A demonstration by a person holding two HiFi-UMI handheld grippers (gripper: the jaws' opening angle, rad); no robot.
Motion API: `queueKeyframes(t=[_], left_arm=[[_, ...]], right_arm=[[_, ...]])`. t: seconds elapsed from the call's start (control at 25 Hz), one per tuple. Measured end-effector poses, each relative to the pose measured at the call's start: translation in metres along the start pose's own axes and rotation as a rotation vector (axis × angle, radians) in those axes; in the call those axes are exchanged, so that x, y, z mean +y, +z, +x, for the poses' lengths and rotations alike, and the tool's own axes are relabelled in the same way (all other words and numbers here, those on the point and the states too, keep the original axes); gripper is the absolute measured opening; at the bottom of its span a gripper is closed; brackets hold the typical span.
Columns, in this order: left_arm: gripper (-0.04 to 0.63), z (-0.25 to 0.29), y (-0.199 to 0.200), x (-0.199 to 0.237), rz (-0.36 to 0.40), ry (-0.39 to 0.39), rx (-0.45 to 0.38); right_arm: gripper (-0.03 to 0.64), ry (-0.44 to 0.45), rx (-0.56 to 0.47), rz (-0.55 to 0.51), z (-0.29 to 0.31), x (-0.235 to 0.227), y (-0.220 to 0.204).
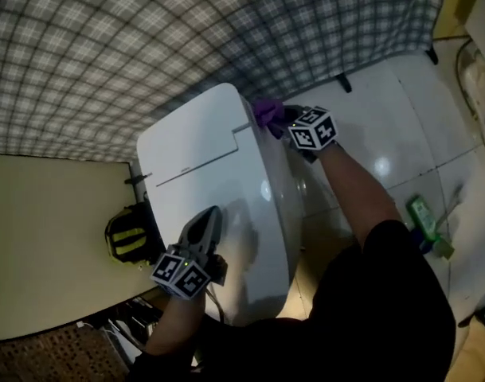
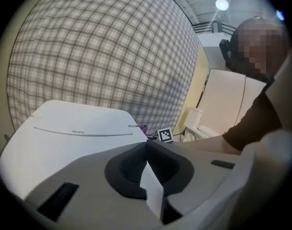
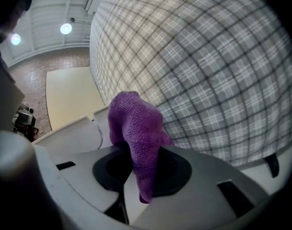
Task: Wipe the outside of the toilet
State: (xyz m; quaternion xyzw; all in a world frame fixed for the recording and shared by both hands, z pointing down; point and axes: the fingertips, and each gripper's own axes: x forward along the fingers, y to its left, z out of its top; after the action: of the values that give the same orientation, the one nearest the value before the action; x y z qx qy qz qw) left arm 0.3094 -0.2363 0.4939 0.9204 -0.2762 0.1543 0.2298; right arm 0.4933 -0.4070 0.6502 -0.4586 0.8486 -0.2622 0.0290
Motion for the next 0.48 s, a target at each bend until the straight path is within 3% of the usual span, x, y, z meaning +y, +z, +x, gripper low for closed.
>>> queueKeyframes(t=[0.24,0.48], left_arm=[[-0.005,0.014,-0.009,0.006,-0.063,-0.023,0.024],[-0.005,0.019,-0.016,-0.011,-0.066,-0.038,0.041]], right_arm=[[0.080,0.183,-0.002,-0.014,0.007,0.020,-0.002],[0.078,0.422,0.117,-0.087,-0.076,0.123,-0.092]])
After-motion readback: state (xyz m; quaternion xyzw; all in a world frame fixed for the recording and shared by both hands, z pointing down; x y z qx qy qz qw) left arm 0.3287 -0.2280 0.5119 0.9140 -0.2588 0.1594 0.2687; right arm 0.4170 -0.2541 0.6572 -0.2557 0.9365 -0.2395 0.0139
